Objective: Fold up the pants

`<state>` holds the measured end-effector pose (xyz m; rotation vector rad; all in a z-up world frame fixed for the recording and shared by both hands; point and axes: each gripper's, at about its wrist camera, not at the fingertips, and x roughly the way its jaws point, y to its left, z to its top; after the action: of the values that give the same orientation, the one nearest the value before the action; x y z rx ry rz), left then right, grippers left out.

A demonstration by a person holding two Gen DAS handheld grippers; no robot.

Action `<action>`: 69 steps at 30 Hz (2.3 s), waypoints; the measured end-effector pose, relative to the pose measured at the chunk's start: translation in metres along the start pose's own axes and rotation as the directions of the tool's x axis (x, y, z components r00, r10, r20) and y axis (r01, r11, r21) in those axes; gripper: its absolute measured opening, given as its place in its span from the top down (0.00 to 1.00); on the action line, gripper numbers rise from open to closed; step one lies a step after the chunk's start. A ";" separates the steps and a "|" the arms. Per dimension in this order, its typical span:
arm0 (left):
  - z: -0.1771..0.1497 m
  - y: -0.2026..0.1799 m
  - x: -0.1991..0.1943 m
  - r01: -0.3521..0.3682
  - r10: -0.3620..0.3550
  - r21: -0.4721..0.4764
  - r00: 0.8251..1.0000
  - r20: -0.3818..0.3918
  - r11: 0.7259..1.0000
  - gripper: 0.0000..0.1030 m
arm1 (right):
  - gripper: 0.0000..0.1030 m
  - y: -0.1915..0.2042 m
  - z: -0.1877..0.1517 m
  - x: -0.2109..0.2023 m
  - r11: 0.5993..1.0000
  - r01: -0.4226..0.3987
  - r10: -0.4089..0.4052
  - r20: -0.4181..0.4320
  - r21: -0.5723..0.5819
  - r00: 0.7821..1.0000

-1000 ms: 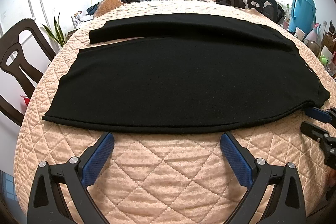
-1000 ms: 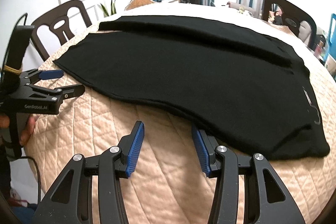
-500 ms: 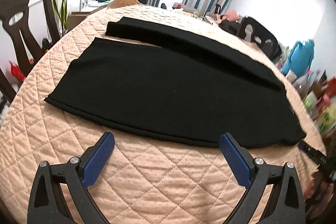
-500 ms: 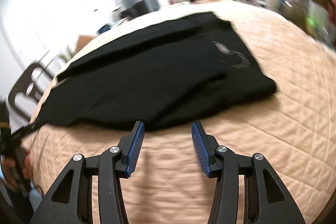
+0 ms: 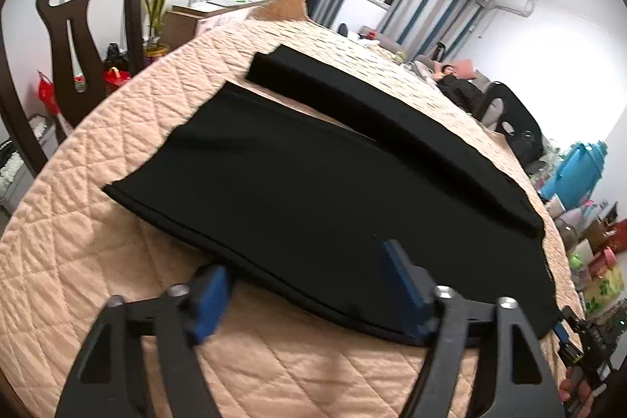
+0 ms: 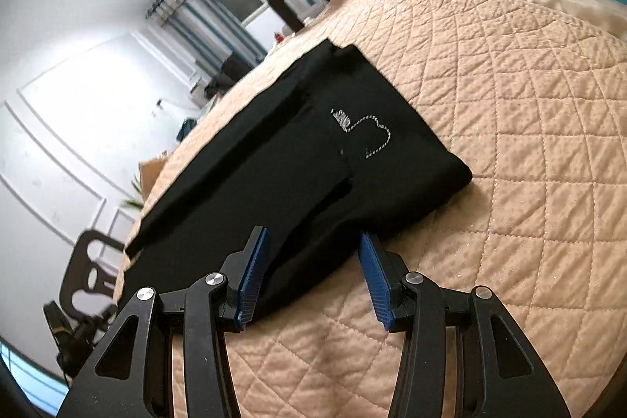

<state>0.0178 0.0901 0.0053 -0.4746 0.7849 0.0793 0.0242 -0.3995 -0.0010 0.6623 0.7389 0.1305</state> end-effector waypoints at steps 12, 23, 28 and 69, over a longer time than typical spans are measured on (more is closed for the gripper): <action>0.008 0.013 0.003 -0.027 0.027 -0.031 1.000 0.013 0.999 0.63 | 0.55 -0.020 0.011 -0.011 0.990 0.119 -0.124 0.068 0.075 0.990; 0.012 0.027 -0.010 -0.026 0.028 -0.065 0.999 0.022 0.998 0.95 | 0.89 -0.027 0.023 -0.018 0.994 0.038 -0.046 0.077 0.102 0.996; -0.004 0.029 -0.054 0.034 -0.031 -0.036 0.997 0.070 0.999 0.96 | 0.89 -0.023 0.015 -0.061 0.997 -0.018 0.011 0.104 0.070 0.994; -0.001 0.014 -0.001 -0.082 0.084 0.131 0.996 -0.011 0.988 0.65 | 0.73 -0.007 -0.010 -0.036 0.922 0.242 -0.234 0.063 -0.304 0.970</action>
<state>0.0135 0.1024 0.0000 -0.3191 0.8205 0.1006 -0.0101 -0.4120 0.0099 0.2702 0.7492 0.0134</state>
